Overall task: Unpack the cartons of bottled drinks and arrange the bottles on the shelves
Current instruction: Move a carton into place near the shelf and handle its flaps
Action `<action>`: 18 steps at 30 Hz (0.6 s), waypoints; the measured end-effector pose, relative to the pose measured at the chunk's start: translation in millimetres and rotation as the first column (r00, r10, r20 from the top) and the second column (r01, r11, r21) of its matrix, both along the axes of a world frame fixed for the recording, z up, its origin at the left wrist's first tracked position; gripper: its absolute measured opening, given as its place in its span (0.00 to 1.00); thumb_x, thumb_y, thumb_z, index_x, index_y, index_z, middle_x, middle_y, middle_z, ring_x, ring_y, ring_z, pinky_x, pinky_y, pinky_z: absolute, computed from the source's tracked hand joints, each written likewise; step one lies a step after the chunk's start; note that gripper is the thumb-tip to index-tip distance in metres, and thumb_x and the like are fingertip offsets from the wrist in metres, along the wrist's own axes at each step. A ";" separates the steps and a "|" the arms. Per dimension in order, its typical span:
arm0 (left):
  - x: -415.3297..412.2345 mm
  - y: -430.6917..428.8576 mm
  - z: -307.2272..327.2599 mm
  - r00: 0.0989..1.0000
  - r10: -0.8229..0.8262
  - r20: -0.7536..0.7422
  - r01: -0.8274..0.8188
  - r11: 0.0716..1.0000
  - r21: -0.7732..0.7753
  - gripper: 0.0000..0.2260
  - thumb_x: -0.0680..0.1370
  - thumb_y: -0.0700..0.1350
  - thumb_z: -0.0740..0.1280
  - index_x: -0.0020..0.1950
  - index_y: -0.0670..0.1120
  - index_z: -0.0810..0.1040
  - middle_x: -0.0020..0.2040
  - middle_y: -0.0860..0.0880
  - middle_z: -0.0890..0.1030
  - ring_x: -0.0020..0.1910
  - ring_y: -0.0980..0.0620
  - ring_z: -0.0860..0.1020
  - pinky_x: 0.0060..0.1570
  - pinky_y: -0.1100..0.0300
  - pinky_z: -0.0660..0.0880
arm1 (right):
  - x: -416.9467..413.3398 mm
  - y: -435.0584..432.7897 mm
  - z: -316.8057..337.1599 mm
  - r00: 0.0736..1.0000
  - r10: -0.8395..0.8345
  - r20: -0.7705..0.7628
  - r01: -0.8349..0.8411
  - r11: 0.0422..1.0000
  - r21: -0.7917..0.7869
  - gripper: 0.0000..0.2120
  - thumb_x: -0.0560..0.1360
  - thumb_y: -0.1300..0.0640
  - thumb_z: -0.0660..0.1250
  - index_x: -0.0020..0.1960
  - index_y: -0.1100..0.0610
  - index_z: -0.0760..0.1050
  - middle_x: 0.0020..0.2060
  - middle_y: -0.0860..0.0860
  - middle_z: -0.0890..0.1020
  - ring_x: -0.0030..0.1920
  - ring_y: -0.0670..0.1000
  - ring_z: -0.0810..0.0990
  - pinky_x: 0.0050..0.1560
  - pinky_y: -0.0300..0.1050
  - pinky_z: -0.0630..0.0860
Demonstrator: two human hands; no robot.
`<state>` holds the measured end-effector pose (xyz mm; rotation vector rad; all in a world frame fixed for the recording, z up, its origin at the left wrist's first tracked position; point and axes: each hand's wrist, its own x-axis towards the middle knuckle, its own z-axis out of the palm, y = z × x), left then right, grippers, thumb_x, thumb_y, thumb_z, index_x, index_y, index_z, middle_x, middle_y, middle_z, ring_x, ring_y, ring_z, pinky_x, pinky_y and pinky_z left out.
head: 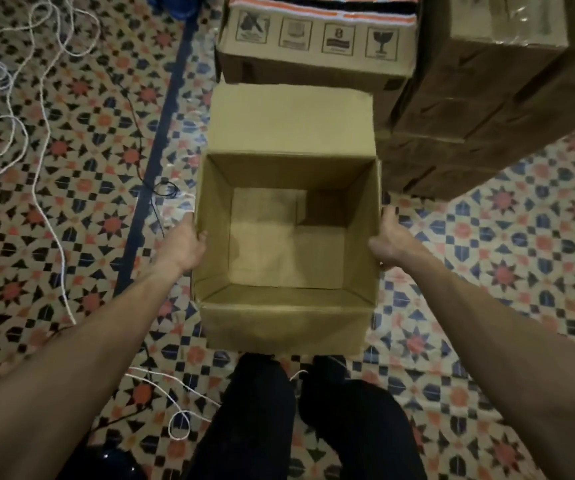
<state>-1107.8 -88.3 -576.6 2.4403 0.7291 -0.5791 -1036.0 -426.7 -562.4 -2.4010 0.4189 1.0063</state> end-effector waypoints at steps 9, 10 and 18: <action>17.5 0.7 -96.9 1.000 0.028 -0.003 -0.028 0.999 0.039 0.18 0.83 0.44 0.60 0.73 0.44 0.67 0.64 0.42 0.76 0.63 0.41 0.75 0.63 0.45 0.72 | 30.2 7.5 -81.1 0.999 -0.031 -0.024 0.032 0.997 0.069 0.36 0.79 0.64 0.65 0.78 0.46 0.49 0.68 0.62 0.71 0.60 0.65 0.78 0.46 0.62 0.84; 20.1 3.7 -108.5 1.000 0.027 -0.008 -0.027 0.998 0.052 0.18 0.83 0.45 0.60 0.73 0.44 0.67 0.65 0.41 0.76 0.63 0.40 0.76 0.63 0.45 0.73 | 31.8 9.1 -89.7 0.999 -0.032 -0.030 0.034 0.997 0.068 0.38 0.79 0.64 0.66 0.78 0.45 0.48 0.69 0.62 0.71 0.60 0.66 0.78 0.45 0.61 0.84; 48.6 9.9 -187.7 0.999 -0.039 0.015 0.037 0.992 0.117 0.19 0.83 0.48 0.59 0.74 0.48 0.66 0.65 0.41 0.77 0.63 0.40 0.76 0.65 0.45 0.71 | 53.3 2.9 -165.0 1.000 -0.015 -0.010 0.016 0.993 0.113 0.33 0.78 0.60 0.70 0.73 0.47 0.53 0.62 0.61 0.75 0.46 0.59 0.83 0.34 0.52 0.83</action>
